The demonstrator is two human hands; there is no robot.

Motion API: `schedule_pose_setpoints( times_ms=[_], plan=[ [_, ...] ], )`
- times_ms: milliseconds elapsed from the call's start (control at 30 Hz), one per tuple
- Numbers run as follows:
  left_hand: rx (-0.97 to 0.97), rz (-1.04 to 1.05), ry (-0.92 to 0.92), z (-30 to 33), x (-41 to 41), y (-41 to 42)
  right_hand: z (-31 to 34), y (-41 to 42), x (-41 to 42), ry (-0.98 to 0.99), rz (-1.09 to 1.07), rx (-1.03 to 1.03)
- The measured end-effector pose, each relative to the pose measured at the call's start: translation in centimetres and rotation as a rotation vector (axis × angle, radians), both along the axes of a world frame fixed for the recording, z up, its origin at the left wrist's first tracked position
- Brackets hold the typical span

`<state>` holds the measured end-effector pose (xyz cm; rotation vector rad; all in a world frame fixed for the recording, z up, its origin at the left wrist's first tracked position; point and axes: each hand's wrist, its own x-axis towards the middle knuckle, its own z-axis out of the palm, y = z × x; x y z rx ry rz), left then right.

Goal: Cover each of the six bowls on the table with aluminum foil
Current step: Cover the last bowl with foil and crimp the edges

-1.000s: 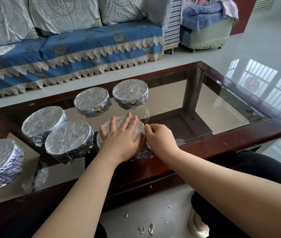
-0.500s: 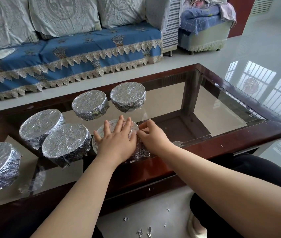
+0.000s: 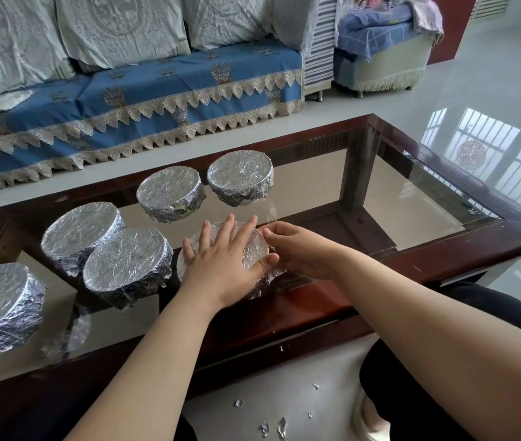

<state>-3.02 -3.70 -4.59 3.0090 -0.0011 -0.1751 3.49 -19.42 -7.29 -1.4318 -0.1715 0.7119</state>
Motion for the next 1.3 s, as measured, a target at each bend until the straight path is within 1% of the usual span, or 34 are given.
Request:
schedule_pose_setpoints(
  times_ms=[100,233,400,567,867,1033,1233,1300],
  plan=[
    [0.021,-0.007,0.014,0.0,0.0,0.0,-0.7,-0.3,0.1,0.033,0.025,0.108],
    [0.028,-0.006,0.02,0.1,0.0,0.0,-1.0,-0.5,0.1,0.129,0.002,0.298],
    [0.026,-0.004,0.022,0.0,0.0,0.0,-1.6,-0.5,0.1,0.169,0.027,0.381],
    [0.026,-0.006,0.018,0.0,0.0,0.1,-2.3,0.0,-0.2,0.136,-0.052,0.342],
    [0.023,-0.001,0.014,0.0,0.0,0.0,-2.9,1.5,-0.8,0.097,-0.288,0.276],
    [0.025,0.001,0.014,-0.1,0.0,0.0,-2.6,2.2,-1.4,0.002,-0.423,0.151],
    [0.021,0.011,0.013,-0.1,0.1,-0.1,-2.5,2.8,-1.4,-0.041,-0.56,0.036],
    [0.025,0.013,0.009,-0.1,0.0,-0.1,-2.2,2.9,-1.4,-0.083,-0.611,-0.008]
  ],
)
